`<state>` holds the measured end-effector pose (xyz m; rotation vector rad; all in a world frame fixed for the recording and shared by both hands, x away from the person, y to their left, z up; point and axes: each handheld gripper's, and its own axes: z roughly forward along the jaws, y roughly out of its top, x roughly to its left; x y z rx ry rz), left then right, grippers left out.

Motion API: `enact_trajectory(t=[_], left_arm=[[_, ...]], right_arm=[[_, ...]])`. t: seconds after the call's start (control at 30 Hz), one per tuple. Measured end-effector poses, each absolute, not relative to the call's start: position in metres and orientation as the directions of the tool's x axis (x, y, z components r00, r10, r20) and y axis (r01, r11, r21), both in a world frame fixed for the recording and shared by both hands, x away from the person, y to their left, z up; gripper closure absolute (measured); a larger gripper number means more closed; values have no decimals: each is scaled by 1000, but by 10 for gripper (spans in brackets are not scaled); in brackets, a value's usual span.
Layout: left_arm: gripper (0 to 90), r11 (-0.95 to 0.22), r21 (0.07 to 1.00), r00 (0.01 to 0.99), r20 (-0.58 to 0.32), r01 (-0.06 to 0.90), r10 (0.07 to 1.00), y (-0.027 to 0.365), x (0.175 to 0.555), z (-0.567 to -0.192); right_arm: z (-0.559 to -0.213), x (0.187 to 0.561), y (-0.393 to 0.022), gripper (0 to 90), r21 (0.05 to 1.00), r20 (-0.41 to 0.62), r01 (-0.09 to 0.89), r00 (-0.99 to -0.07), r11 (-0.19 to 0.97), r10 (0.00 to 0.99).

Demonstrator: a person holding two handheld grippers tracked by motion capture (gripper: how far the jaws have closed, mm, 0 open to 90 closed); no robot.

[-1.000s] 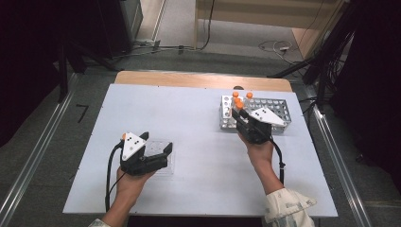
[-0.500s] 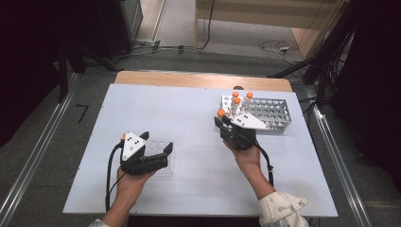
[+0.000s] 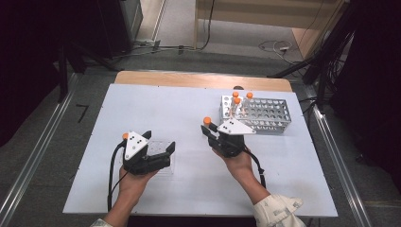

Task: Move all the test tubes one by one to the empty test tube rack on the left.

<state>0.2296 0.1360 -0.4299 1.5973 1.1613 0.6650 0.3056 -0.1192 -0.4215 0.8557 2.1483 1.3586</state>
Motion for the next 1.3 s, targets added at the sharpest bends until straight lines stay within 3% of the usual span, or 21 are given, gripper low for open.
enact_trajectory(t=[0.37,0.63,0.9,1.3], left_arm=[[158,-1,933,402,-154,360,903,125,239,-424],[220,17,931,440,-188,365,878,112,249,-421],[264,-14,932,475,-172,362,863,96,257,-417],[460,-36,936,524,-164,351,836,83,261,-419]], right_arm=[[-427,298,-108,715,897,-58,255,-741,360,669],[-428,295,-102,715,891,-42,262,-766,371,642],[-431,293,-96,715,879,-25,277,-785,387,619],[-435,293,-91,715,868,11,302,-805,394,593]])
